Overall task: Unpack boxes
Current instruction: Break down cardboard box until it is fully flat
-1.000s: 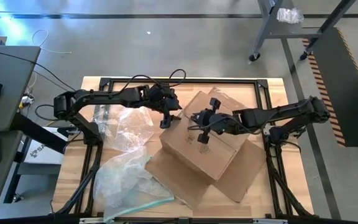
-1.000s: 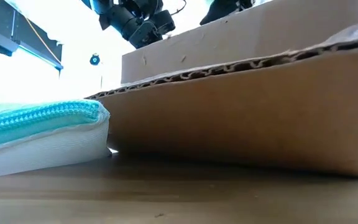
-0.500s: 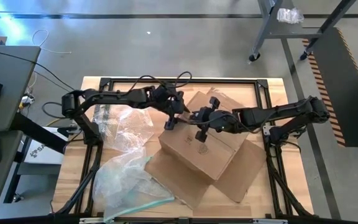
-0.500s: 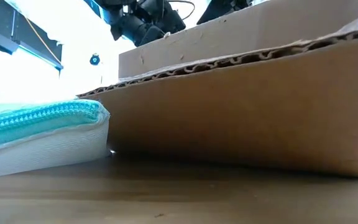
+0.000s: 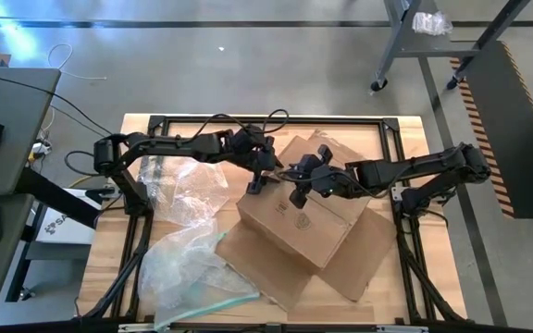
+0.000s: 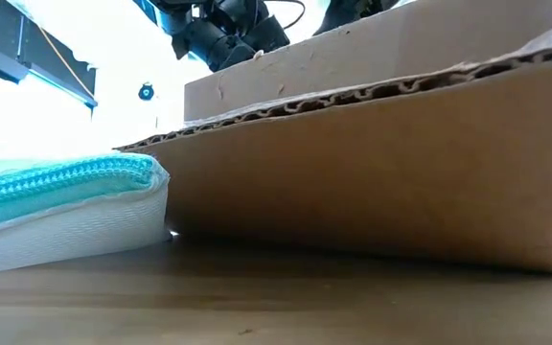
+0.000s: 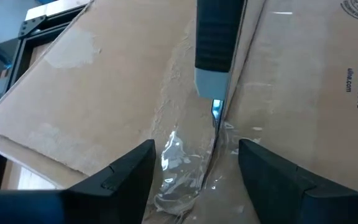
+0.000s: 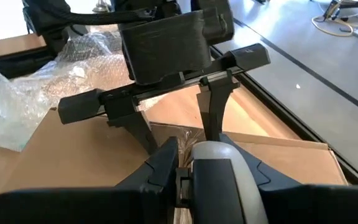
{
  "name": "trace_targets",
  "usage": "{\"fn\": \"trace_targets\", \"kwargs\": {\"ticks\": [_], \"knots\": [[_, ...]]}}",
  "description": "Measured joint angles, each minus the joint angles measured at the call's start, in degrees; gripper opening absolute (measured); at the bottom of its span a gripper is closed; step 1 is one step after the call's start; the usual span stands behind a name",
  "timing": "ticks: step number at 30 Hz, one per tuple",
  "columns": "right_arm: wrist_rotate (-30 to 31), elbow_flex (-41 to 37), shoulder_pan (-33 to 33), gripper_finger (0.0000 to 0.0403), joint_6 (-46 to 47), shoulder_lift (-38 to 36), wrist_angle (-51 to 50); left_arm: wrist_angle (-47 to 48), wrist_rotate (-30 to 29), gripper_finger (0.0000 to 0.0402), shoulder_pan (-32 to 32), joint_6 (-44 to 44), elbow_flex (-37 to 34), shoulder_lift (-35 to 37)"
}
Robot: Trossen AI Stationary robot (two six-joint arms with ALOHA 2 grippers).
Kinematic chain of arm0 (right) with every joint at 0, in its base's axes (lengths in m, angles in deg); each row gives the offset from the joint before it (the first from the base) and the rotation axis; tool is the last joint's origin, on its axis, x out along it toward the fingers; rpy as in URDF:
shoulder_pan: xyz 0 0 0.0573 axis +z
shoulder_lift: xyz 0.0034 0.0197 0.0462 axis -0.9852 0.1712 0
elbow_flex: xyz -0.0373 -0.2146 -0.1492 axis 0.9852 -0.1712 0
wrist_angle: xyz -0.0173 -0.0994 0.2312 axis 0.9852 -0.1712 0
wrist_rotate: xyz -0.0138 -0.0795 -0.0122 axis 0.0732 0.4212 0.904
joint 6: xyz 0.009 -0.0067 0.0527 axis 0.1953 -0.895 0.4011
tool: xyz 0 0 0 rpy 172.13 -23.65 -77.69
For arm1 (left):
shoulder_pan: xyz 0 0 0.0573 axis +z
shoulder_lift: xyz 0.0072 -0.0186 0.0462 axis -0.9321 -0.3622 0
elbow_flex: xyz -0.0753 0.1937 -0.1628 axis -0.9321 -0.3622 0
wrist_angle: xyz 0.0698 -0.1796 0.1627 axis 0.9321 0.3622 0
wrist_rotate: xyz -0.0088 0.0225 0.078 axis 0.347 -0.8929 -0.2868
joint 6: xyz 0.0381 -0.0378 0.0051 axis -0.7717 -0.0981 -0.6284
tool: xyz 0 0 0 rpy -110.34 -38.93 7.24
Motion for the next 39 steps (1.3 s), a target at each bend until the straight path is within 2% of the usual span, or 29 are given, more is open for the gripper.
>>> {"fn": "trace_targets", "kwargs": {"ticks": [5,11,17,28,39], "knots": [[0.72,0.00,0.32,0.0069,1.11,0.21,0.58,-0.10,-0.62,0.0213,0.00,0.17,-0.04,0.00],[2.85,0.00,-0.22,0.0069,-1.66,2.66,3.63,-0.48,0.79,0.0213,0.11,1.70,-0.24,0.42],[3.12,0.36,-0.52,0.0069,-2.84,3.56,6.06,-0.95,0.70,0.0213,0.07,2.32,-0.44,3.09],[3.70,4.59,0.49,0.0069,-4.05,3.65,2.19,-0.23,1.43,0.0213,0.03,3.05,-0.47,4.69],[3.55,4.74,0.60,0.0069,-4.00,3.65,0.76,-0.04,1.39,0.0213,0.00,3.20,-0.79,4.77]]}}
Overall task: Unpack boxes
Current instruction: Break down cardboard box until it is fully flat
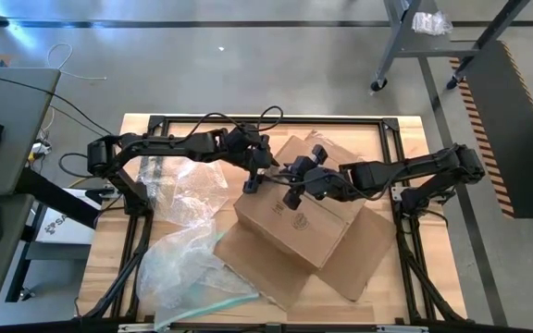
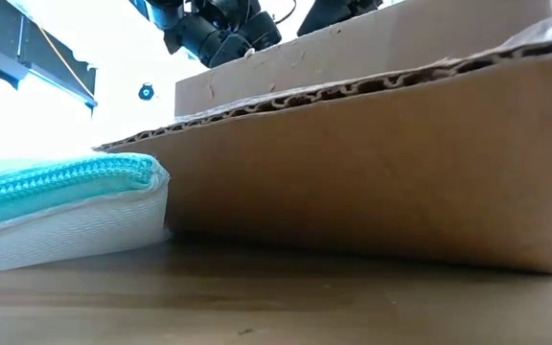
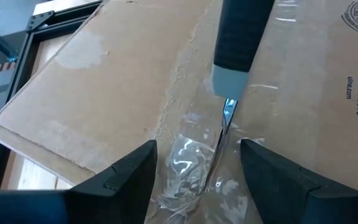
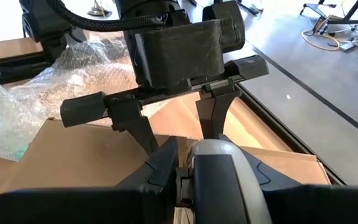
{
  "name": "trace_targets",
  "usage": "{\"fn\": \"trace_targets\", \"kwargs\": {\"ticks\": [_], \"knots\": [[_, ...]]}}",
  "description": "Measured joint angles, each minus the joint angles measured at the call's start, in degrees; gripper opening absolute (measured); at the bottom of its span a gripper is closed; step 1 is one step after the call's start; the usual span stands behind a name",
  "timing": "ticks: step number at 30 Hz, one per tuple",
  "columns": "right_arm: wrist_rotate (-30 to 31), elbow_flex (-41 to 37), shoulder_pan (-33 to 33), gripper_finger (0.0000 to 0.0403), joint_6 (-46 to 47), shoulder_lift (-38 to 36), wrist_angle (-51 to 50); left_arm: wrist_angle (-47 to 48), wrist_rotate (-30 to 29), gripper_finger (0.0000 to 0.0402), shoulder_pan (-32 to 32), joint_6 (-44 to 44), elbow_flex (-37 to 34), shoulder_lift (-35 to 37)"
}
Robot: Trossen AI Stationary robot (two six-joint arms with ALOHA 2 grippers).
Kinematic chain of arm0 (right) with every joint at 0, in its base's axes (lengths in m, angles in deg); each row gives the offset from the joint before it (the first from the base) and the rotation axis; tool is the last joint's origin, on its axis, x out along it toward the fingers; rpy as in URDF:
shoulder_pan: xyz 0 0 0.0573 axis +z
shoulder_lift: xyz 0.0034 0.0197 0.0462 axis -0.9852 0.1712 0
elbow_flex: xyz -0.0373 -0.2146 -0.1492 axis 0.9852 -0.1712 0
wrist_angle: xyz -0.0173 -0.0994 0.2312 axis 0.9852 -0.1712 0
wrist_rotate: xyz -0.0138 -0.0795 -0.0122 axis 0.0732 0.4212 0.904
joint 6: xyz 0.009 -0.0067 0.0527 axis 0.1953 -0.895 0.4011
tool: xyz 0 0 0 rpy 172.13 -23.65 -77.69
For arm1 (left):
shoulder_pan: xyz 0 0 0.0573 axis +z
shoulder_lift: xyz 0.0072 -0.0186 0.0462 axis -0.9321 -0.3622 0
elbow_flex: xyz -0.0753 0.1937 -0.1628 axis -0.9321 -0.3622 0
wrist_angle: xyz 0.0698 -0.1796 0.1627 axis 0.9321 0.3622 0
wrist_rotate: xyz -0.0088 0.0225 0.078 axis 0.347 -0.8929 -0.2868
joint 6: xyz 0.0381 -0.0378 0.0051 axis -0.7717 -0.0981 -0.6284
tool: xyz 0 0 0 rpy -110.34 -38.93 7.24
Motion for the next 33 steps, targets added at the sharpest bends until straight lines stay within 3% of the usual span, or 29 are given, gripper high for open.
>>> {"fn": "trace_targets", "kwargs": {"ticks": [33], "knots": [[1.00,0.00,1.40,0.0069,8.02,-0.31,-2.05,-2.75,-3.50,0.0213,0.44,2.96,-3.61,0.15]]}}
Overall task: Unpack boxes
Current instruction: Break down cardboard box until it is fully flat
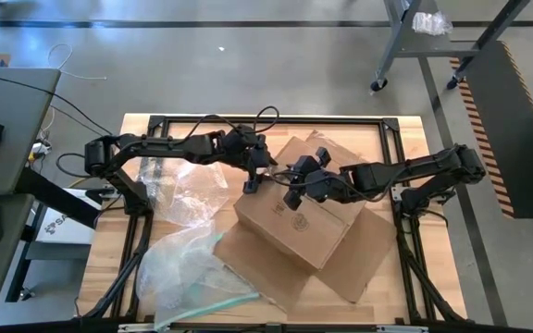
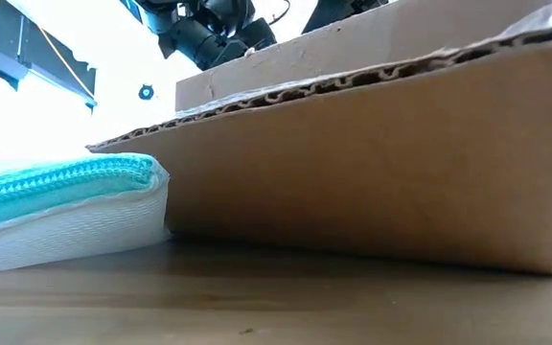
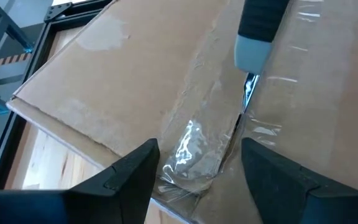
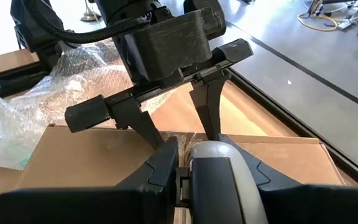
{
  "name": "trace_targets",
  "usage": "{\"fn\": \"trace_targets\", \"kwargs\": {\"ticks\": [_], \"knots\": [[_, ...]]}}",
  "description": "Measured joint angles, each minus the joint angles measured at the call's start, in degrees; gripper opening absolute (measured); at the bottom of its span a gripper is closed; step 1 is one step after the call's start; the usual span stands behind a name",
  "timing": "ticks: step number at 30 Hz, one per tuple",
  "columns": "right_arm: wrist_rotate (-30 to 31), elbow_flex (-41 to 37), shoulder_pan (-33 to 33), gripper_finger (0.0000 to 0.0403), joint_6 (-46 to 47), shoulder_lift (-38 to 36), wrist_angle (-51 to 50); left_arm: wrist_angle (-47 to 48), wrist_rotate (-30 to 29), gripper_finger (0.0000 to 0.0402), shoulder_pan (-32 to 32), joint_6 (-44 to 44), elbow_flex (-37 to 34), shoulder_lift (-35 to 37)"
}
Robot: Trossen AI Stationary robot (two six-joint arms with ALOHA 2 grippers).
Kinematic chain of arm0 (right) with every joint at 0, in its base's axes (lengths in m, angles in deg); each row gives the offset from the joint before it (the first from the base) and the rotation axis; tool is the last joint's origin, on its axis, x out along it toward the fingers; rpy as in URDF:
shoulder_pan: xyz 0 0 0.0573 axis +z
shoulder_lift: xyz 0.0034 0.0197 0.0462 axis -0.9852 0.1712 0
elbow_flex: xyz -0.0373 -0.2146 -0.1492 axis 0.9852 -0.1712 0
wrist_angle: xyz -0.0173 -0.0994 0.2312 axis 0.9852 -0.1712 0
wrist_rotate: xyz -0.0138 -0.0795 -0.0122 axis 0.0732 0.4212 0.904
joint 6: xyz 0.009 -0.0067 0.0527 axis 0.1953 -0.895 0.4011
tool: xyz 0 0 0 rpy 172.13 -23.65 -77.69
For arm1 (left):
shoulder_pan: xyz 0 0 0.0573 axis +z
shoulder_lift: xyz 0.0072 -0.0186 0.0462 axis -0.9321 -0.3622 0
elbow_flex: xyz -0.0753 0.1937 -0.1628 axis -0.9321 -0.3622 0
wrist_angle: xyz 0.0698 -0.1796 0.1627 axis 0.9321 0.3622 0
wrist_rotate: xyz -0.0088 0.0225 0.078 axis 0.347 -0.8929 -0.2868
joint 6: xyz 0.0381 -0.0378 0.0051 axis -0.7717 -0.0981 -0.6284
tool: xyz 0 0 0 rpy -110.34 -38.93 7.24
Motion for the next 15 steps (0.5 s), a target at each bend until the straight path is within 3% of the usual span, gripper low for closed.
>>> {"fn": "trace_targets", "kwargs": {"ticks": [6,15], "knots": [[-2.85,0.13,0.00,0.0069,-1.56,-0.13,-1.15,0.03,-0.88,0.0213,0.00,0.07,0.00,-0.06],[-4.81,6.49,2.35,0.0069,1.04,-0.20,-18.11,0.22,-3.75,0.0213,0.15,0.15,-0.03,-0.11]]}}
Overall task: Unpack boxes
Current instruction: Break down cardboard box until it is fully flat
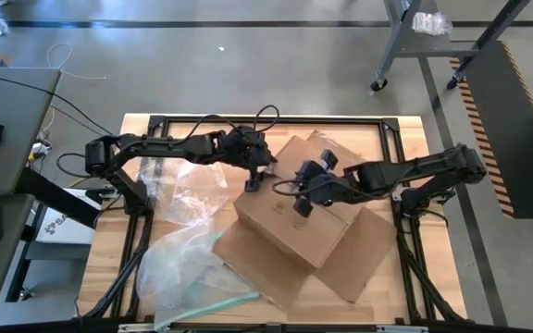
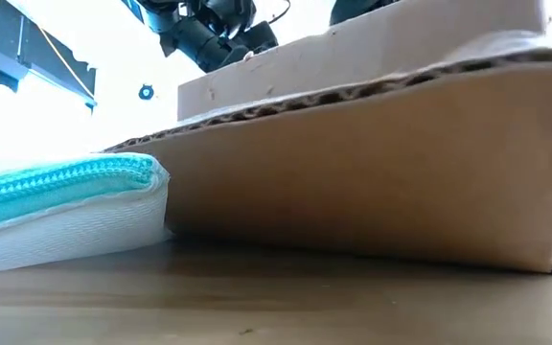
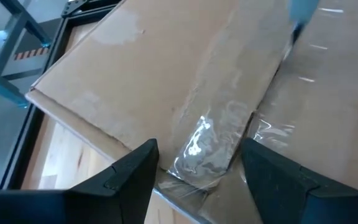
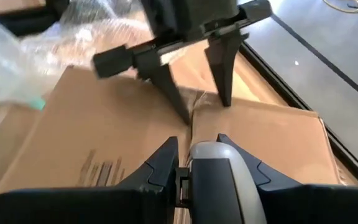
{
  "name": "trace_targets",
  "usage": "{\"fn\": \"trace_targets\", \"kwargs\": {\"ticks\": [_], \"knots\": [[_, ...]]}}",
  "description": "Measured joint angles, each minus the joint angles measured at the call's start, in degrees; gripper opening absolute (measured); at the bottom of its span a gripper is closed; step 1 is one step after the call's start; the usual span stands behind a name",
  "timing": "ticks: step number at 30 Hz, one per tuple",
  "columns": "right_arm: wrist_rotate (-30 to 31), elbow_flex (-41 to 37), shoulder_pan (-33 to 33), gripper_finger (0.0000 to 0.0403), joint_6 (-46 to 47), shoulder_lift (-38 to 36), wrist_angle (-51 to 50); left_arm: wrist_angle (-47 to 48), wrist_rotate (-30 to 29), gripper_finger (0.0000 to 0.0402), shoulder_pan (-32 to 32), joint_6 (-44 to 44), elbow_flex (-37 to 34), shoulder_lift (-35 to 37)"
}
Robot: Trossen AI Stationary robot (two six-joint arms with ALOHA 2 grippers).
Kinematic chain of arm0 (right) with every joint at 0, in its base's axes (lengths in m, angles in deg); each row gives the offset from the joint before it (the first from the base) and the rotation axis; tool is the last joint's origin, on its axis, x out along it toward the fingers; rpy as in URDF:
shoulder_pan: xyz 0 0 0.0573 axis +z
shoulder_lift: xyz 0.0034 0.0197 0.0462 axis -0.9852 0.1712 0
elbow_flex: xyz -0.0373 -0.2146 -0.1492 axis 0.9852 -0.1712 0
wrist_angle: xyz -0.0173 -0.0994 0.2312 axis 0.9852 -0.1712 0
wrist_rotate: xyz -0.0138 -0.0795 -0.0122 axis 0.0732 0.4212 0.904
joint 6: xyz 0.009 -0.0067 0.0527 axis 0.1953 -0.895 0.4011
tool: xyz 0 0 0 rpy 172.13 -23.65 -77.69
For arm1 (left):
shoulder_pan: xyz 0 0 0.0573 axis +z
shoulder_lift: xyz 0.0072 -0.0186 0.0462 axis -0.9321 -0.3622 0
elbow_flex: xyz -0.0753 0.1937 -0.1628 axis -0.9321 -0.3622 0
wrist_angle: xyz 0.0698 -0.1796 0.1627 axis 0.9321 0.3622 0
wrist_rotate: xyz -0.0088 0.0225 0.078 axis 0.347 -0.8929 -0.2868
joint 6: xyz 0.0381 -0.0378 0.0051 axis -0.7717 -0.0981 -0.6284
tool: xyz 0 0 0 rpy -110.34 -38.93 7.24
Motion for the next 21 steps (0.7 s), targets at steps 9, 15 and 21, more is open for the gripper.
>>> {"fn": "trace_targets", "kwargs": {"ticks": [9,15,21], "knots": [[-1.08,4.29,4.13,0.0069,5.74,0.07,-12.37,1.27,-3.35,0.0213,1.77,-0.04,0.05,0.02],[-1.77,5.95,7.77,0.0069,7.22,0.00,-15.74,1.06,-2.97,0.0213,2.78,-0.13,-0.08,0.02],[-0.84,7.68,11.21,0.0069,10.48,-0.02,-19.20,-0.93,-4.24,0.0213,3.41,0.24,-1.79,0.17]]}}
